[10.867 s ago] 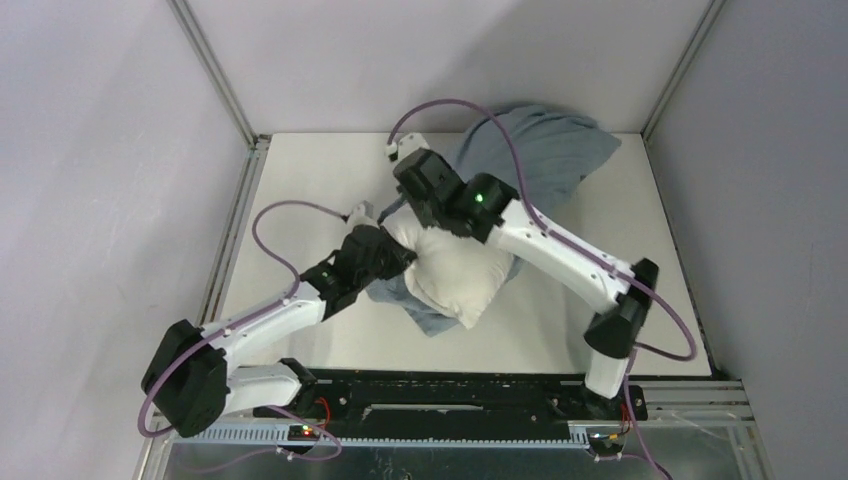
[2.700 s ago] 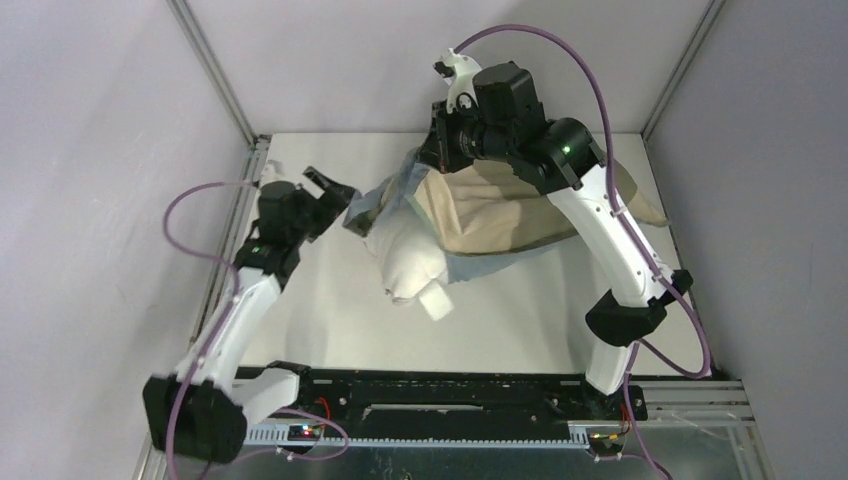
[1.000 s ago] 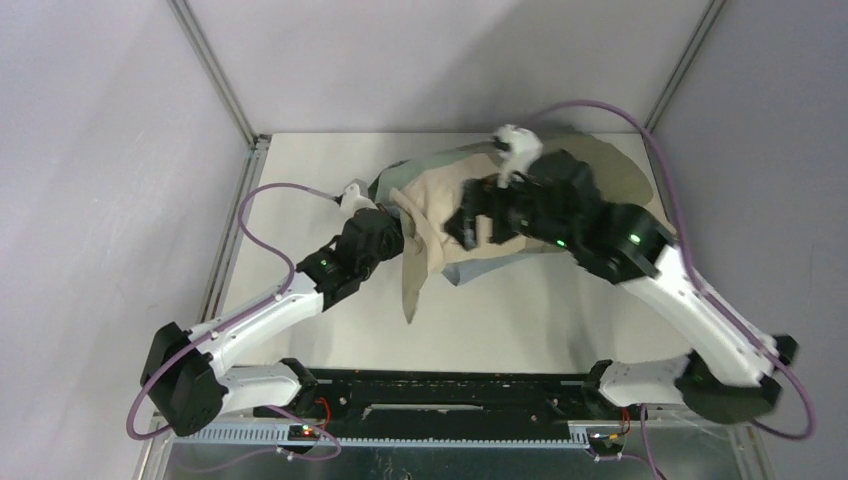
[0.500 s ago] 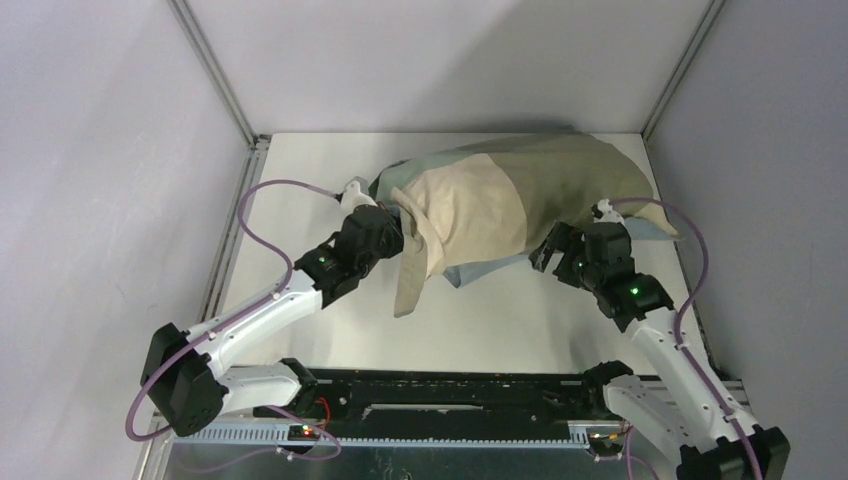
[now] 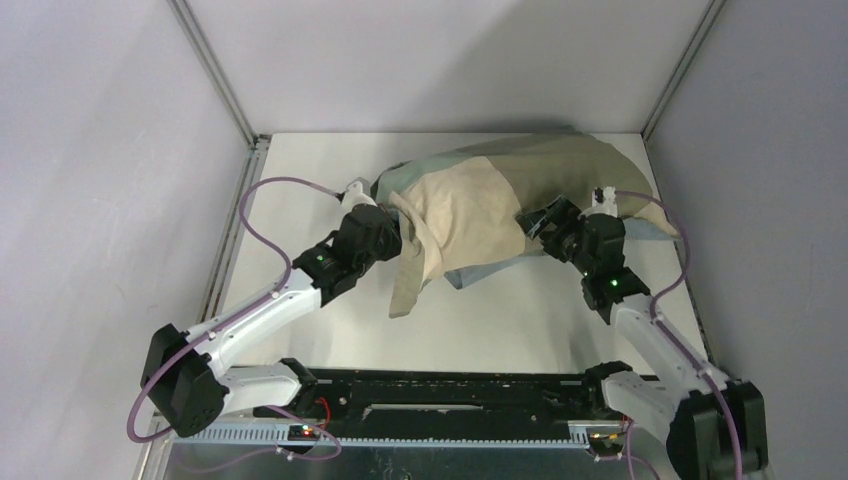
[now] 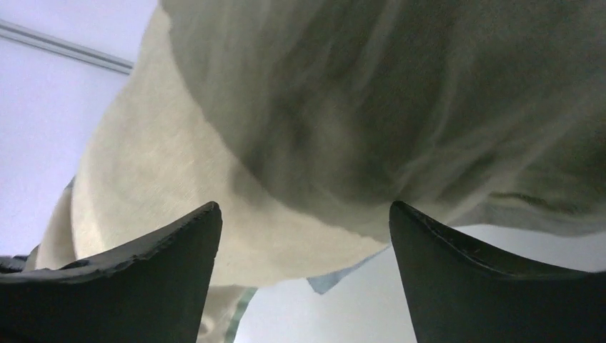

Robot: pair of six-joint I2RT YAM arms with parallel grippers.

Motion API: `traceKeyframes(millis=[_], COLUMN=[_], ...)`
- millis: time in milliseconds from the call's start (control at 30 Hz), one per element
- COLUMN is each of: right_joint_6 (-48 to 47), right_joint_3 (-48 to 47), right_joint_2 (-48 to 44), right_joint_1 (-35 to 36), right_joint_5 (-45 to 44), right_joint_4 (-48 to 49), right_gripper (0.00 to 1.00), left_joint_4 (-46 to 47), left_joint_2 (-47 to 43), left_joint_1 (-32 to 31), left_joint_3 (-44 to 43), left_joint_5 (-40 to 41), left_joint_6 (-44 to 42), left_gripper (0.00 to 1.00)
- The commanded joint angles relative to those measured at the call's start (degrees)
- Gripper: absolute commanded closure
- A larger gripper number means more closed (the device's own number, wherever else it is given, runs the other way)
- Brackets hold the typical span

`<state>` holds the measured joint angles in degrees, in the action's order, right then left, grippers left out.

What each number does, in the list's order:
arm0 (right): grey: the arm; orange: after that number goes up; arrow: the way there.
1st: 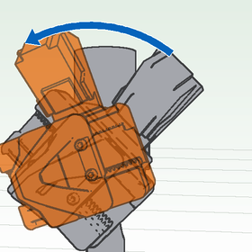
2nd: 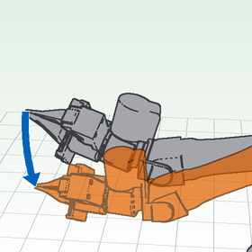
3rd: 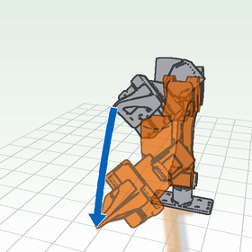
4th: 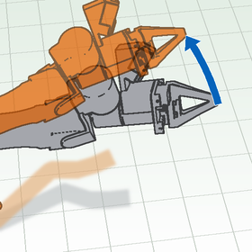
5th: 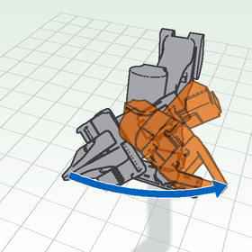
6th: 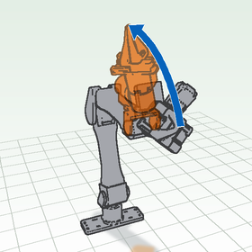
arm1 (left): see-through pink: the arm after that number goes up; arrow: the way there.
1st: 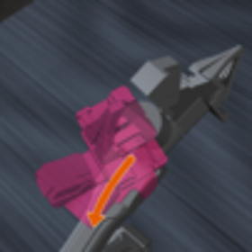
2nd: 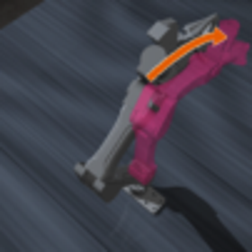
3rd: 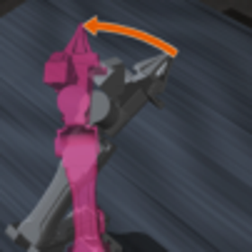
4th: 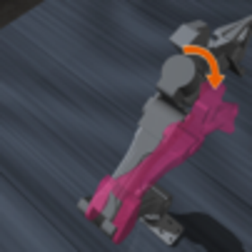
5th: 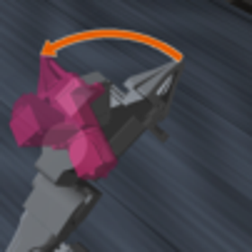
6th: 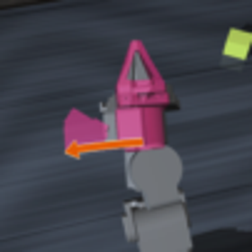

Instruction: Put the pillow into the pillowcase

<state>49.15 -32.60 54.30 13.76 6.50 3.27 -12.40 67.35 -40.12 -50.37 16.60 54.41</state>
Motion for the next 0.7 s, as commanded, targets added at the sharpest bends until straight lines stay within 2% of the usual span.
traceKeyframes(millis=[0, 33, 67, 133, 167, 333, 467, 500, 533, 567, 633, 667], right_joint_6=[1.9, 1.0, -0.2, -3.2, -5.0, -15.3, -21.2, -22.5, -24.0, -25.1, -26.8, -27.8], right_joint_3=[-1.9, -3.5, -5.5, -11.5, -15.1, -38.0, -58.5, -63.3, -67.7, -71.4, -75.9, -76.9], right_joint_2=[3.6, 7.0, 7.8, 7.8, 7.3, 3.8, 7.5, 9.9, 12.2, 15.2, 21.4, 24.5], right_joint_1=[0.5, 0.5, 0.6, 1.8, 2.7, 12.3, 22.8, 25.7, 28.8, 29.4, 28.8, 28.2], right_joint_5=[-0.3, -0.7, -1.1, -2.9, -4.8, -16.6, -26.5, -29.6, -32.2, -33.0, -32.5, -31.6], right_joint_4=[9.0, 7.9, 4.8, -3.3, -8.3, -30.9, -48.1, -51.4, -53.9, -55.8, -57.6, -57.0], right_gripper=[0.17, 0.24, 0.36, 0.79, 0.98, 1.00, 1.00, 1.00, 1.00, 1.00, 1.00, 1.00], left_joint_4=[0.7, 0.1, -0.5, -1.7, -2.9, -6.7, -12.6, -13.7, -14.8, -15.8, -16.4, -16.5], left_joint_2=[-1.3, -1.3, -1.1, -0.4, -0.1, -0.8, -3.4, -3.7, -4.1, -4.8, -7.1, -8.3], left_joint_1=[0.5, 0.5, 0.5, 0.5, 0.4, -1.4, -6.3, -7.4, -8.4, -9.1, -9.3, -9.1], left_joint_3=[-5.8, -6.2, -6.9, -8.1, -8.9, -12.2, -17.2, -18.7, -19.8, -20.5, -20.5, -20.2], left_joint_5=[-0.4, -0.5, -0.7, -1.3, -1.5, -9.1, -19.2, -22.5, -24.6, -25.9, -26.8, -26.7], left_joint_6=[-3.5, -4.3, -5.2, -7.8, -9.0, -15.4, -17.3, -17.0, -16.6, -16.1, -14.0, -13.1], left_gripper=[1.00, 1.00, 1.00, 1.00, 1.00, 1.00, 0.98, 0.92, 0.79, 0.67, 0.52, 0.41])
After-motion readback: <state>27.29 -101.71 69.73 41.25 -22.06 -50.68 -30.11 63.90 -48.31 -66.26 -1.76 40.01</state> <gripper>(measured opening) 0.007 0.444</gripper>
